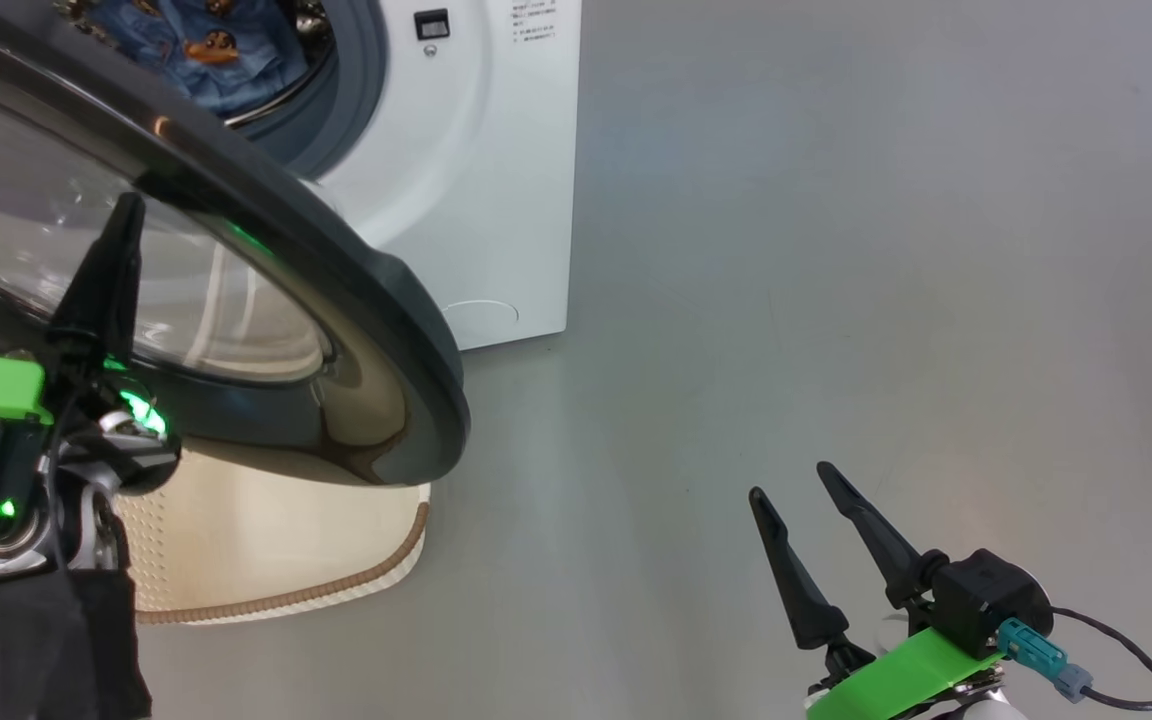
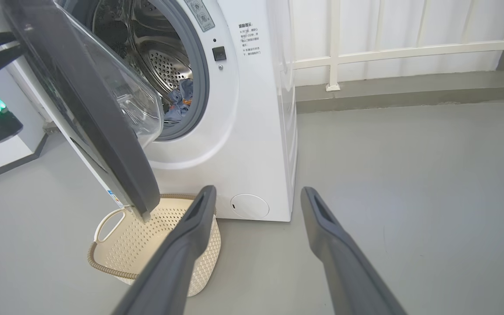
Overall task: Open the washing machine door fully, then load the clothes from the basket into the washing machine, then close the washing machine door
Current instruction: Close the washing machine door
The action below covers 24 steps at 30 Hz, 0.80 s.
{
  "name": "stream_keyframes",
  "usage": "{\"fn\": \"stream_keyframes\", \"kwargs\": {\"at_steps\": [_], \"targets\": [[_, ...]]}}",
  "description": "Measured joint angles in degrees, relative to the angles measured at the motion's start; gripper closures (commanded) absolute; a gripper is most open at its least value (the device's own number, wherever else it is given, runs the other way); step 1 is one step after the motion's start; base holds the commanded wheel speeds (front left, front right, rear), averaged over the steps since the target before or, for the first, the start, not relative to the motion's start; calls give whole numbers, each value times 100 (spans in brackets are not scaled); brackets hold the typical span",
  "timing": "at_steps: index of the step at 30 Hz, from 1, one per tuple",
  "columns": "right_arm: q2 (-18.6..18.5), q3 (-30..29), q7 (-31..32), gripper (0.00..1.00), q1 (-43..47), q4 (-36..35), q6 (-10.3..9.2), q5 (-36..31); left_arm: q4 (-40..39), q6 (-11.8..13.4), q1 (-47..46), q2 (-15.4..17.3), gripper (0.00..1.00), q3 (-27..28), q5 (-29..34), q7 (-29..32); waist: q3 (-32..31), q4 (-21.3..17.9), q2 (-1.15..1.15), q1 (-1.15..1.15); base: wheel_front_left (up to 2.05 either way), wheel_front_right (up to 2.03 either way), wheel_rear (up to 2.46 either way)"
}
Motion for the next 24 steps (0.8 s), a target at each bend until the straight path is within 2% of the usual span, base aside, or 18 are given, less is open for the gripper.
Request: {"fn": "stream_keyframes", "kwargs": {"at_steps": [7,15,24], "targets": [[3,-49,0,0,9,0,0,-1,-300,-1,160,155,100,-62,374,-409,-116,99,0,0,0,0,0],[8,-53,-1,0,64,2,0,-1,-901,-1,801,599,100,-563,1237,-1209,-327,214,0,0,0,0,0],[19,-73,-1,0,248,1,0,0,-1480,-1,1528,1035,100,-1046,1606,-2098,-532,324,0,0,0,0,0]]}}
